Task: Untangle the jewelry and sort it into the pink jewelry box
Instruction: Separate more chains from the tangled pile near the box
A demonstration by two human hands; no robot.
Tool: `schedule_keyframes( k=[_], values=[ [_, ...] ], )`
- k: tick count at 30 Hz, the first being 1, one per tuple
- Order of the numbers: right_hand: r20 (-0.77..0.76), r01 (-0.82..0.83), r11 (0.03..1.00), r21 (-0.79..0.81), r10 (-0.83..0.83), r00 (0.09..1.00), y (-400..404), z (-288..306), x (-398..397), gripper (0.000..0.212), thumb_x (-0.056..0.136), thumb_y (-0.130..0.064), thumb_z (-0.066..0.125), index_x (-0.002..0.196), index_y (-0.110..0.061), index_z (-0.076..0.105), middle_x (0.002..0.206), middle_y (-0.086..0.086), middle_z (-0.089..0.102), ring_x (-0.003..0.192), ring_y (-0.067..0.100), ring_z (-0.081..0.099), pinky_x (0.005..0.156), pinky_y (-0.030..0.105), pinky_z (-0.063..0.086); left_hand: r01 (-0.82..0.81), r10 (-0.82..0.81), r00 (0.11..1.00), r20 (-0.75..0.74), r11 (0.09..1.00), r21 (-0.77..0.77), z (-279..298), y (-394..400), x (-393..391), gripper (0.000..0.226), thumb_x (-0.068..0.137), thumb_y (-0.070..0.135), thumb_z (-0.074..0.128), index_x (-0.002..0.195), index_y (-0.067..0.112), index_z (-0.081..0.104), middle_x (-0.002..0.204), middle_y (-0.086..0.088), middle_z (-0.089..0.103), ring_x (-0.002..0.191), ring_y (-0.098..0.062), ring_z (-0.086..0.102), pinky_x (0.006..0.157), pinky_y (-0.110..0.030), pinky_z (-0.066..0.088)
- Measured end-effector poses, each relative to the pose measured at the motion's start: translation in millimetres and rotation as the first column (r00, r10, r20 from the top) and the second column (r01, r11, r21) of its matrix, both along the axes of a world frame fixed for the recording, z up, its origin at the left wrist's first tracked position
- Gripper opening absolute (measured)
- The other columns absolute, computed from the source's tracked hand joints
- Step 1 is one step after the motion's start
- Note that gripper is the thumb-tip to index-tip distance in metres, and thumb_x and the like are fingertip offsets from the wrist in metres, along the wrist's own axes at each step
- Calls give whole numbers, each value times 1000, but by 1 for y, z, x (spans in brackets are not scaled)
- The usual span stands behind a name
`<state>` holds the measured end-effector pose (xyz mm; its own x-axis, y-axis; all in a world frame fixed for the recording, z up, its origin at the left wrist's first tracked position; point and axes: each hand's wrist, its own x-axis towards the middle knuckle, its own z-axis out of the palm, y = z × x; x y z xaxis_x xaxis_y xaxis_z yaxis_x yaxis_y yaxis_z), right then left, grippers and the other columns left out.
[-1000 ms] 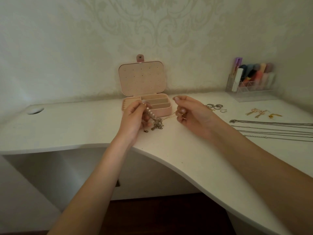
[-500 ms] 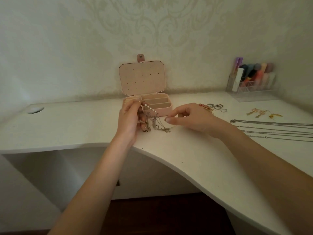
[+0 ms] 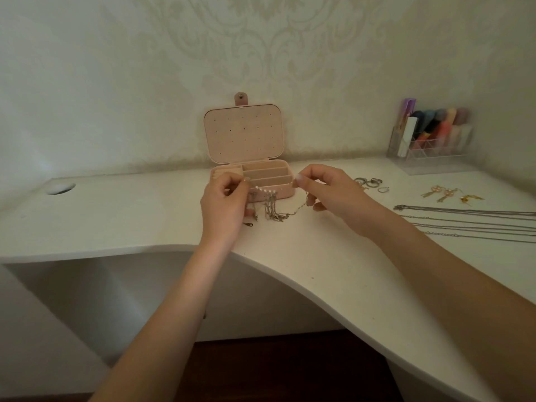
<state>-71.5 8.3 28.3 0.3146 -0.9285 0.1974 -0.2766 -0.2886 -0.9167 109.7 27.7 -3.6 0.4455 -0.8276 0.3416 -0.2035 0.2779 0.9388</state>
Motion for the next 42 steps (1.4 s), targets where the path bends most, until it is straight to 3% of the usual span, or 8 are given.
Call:
schedule_keyframes(
  k=[7,12,15,18,23,26,31,42],
  values=[
    [99,74,997,31,-76,992,1,8,-1,20,95,-20,54,81,-17,66,62,-7,59,48,-1,47,58,16,41,-96,100,972,214,995,-26,5,8,-4,16,90,17,56,79,22,67,93,3,52,92,-9,55,84,-15,40],
    [-219,122,981,-149,-153,964,-1,-1,-5,16,85,-26,66,77,-17,75,50,-16,54,43,0,42,46,10,31,-201,238,906,350,970,-139,-2,7,-4,22,91,22,53,88,15,74,110,-1,42,106,-20,44,90,-21,34],
    [-345,92,972,-214,-164,924,-4,-6,-2,13,80,-28,72,75,-16,75,51,-20,55,46,-7,46,46,6,32,-217,270,877,396,960,-175,-1,10,-7,22,92,16,53,81,14,71,107,-2,45,96,-10,40,79,-3,26],
    [-331,24,979,-203,-91,939,-5,-8,0,5,78,-20,75,83,-18,75,58,-18,61,48,-9,49,49,5,33,-122,173,912,371,980,-157,3,12,-8,30,93,10,48,64,11,54,85,-11,54,69,-4,47,63,-7,32],
    [-250,-24,982,-186,-23,968,2,-5,4,10,76,-17,77,84,-23,74,68,-9,65,58,-5,54,56,6,38,97,-94,990,106,995,-25,11,13,-12,35,94,5,43,60,10,46,59,20,58,54,1,50,61,-23,42],
    [-341,52,964,-259,-142,929,3,-5,4,8,76,-31,76,82,-31,72,82,-17,70,83,-2,58,83,24,37,170,-164,980,-114,985,41,14,13,-11,32,95,7,42,63,9,48,55,4,60,48,-13,62,50,-25,48],
    [-351,85,932,-351,-215,912,9,-9,18,19,70,-52,73,80,-37,68,104,-17,67,110,7,52,98,41,30,273,-264,959,-100,958,91,13,14,-10,31,97,17,47,73,4,61,56,-1,67,51,-15,66,47,-25,54],
    [-62,78,985,-154,-89,994,14,-9,29,12,83,-27,70,81,-15,70,83,-2,71,76,8,62,64,16,44,282,-279,959,-38,955,92,13,17,-17,43,101,38,36,80,12,62,60,-2,69,52,-20,68,43,-25,50]
  ],
)
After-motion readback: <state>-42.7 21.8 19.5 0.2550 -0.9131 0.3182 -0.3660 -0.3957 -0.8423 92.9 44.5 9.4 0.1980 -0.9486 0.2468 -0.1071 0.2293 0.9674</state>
